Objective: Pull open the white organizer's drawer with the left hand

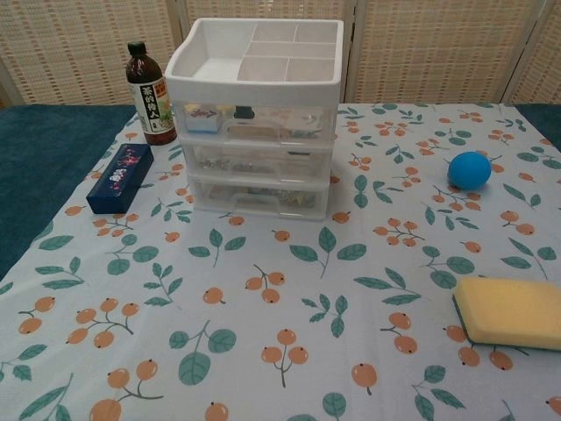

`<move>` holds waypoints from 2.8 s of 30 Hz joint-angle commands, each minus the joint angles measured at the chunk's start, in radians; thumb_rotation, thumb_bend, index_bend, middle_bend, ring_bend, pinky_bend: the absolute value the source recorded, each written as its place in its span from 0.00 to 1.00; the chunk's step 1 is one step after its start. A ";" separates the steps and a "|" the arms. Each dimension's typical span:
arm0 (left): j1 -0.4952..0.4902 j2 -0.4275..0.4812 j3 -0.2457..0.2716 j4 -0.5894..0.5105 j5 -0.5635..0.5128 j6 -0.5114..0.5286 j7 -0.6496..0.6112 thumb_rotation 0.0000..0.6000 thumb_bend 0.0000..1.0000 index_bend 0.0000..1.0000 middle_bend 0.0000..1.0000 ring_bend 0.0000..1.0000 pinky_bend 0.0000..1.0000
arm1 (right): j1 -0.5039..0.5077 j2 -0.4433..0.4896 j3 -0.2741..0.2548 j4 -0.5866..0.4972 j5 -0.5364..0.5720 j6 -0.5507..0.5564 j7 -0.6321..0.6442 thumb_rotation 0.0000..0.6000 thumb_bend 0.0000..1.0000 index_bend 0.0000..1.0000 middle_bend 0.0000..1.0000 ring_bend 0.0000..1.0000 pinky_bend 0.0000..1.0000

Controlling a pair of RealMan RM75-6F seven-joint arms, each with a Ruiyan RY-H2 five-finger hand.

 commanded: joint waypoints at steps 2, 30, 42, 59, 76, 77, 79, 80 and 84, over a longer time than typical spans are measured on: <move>0.003 0.000 -0.003 -0.002 0.000 -0.001 0.005 1.00 0.27 0.00 0.22 0.23 0.45 | 0.000 -0.001 0.001 0.004 0.001 0.004 0.003 1.00 0.20 0.00 0.10 0.00 0.01; -0.190 0.008 -0.058 -0.232 0.081 -0.285 -0.417 1.00 0.27 0.16 0.46 0.48 0.77 | 0.005 0.013 0.038 -0.002 0.009 0.053 0.004 1.00 0.24 0.00 0.10 0.00 0.01; -0.348 -0.128 -0.113 -0.238 -0.027 -0.519 -0.776 1.00 0.27 0.25 0.72 0.76 1.00 | -0.007 0.025 0.044 -0.018 0.016 0.077 -0.007 1.00 0.25 0.00 0.10 0.00 0.01; -0.468 -0.414 -0.222 -0.159 -0.283 -0.711 -1.102 1.00 0.27 0.14 0.92 0.96 1.00 | -0.008 0.034 0.052 -0.047 0.021 0.085 -0.036 1.00 0.26 0.00 0.10 0.00 0.01; -0.465 -0.615 -0.347 -0.036 -0.545 -0.672 -1.147 1.00 0.32 0.11 0.94 0.99 1.00 | -0.021 0.034 0.051 -0.058 0.035 0.089 -0.047 1.00 0.26 0.00 0.10 0.00 0.01; -0.462 -0.619 -0.354 -0.036 -0.552 -0.671 -1.150 1.00 0.32 0.11 0.94 0.99 1.00 | -0.021 0.033 0.051 -0.058 0.036 0.090 -0.047 1.00 0.26 0.00 0.10 0.00 0.01; -0.456 -0.627 -0.368 -0.035 -0.566 -0.671 -1.157 1.00 0.32 0.11 0.94 0.99 1.00 | -0.023 0.032 0.050 -0.058 0.036 0.091 -0.049 1.00 0.26 0.00 0.10 0.00 0.01; -0.454 -0.630 -0.375 -0.035 -0.571 -0.671 -1.160 1.00 0.32 0.11 0.94 0.99 1.00 | -0.023 0.032 0.050 -0.059 0.035 0.091 -0.049 1.00 0.26 0.00 0.10 0.00 0.01; -0.446 -0.641 -0.404 -0.032 -0.597 -0.683 -1.179 1.00 0.32 0.11 0.94 0.99 1.00 | -0.026 0.033 0.050 -0.062 0.035 0.093 -0.053 1.00 0.26 0.00 0.10 0.00 0.01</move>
